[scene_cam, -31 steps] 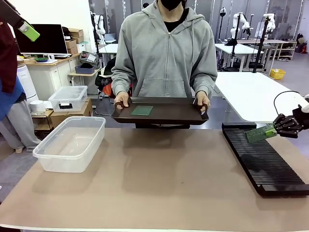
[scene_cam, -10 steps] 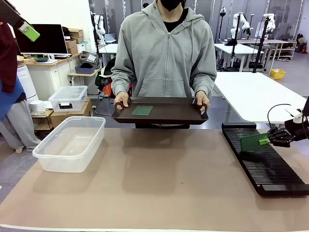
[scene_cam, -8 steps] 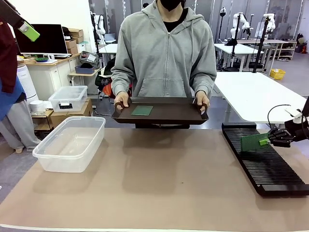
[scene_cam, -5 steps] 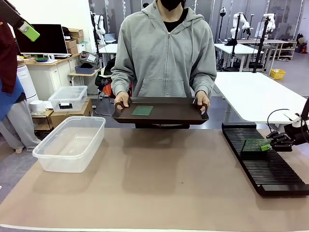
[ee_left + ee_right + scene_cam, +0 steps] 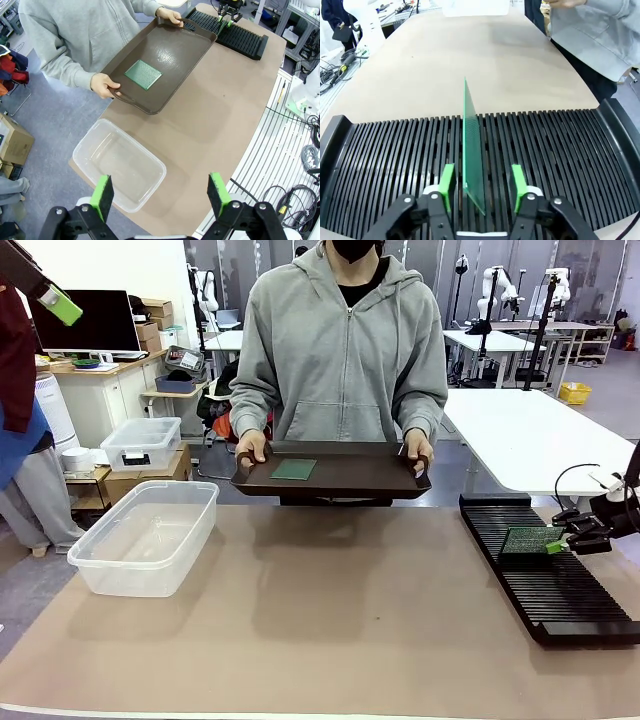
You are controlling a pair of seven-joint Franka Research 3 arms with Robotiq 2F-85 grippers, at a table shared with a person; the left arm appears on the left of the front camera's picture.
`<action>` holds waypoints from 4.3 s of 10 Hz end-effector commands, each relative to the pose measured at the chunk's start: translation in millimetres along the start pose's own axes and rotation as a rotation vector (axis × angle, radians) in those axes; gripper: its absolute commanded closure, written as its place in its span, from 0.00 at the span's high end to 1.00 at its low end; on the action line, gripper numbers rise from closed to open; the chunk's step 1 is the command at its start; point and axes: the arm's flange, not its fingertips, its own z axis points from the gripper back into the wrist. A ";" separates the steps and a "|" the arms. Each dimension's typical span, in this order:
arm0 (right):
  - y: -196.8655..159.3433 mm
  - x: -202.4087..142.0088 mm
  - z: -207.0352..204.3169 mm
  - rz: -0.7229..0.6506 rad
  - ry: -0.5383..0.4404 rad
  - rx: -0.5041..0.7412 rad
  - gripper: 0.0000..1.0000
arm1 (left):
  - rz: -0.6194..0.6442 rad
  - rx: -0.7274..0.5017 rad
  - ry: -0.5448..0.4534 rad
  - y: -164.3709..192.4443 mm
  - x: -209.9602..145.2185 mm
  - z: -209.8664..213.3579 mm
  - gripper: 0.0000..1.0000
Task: Sort PCBs into racks and boxes based on the side picked up.
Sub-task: If the short side of the Blank PCB is picked up, insert it into the PCB Rack ; if the long side is picked up, place it in the Organizing box, then pick up the Blank PCB handed by the Human.
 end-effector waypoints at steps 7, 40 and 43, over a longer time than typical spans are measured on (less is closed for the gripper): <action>15.8 44.7 37.4 0.048 0.027 -0.023 1.00 | -0.004 -0.009 -0.007 0.1 -1.6 -1.1 1.00; 107.1 386.3 70.0 -0.200 0.241 -0.219 1.00 | -0.004 -0.009 -0.007 0.1 -1.6 -1.1 1.00; 138.3 426.7 95.8 -0.351 0.326 -0.139 1.00 | -0.004 -0.009 -0.007 0.1 -1.6 -1.1 1.00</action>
